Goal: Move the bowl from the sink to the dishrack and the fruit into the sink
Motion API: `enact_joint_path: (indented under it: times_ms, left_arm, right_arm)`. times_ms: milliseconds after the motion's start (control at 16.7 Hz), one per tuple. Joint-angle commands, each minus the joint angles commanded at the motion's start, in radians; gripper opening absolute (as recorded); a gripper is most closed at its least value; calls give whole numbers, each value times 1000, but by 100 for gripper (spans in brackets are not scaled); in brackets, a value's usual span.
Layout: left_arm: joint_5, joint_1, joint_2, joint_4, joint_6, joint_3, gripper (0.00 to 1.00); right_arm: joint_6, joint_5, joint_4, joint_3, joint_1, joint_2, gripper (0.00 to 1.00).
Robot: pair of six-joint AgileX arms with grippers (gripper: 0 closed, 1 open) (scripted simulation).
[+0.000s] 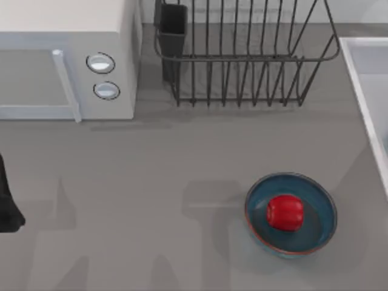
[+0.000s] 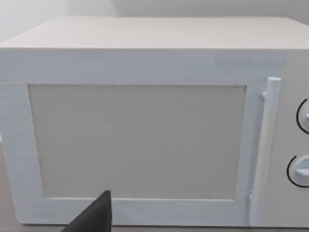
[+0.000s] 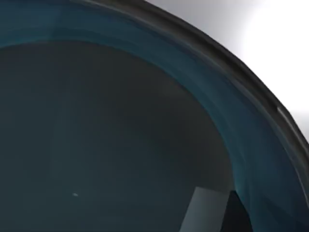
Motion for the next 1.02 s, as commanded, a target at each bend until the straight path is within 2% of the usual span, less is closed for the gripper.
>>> enact_joint_path:
  times_ms: [660,1020]
  left_arm:
    - [0,0,0,0,0,0,100]
    - [0,0,0,0,0,0,100]
  right_arm:
    - [-4,-1,-7,-10,-2,-19,0]
    - [-110,-13,-155,-149,-102,-291,0]
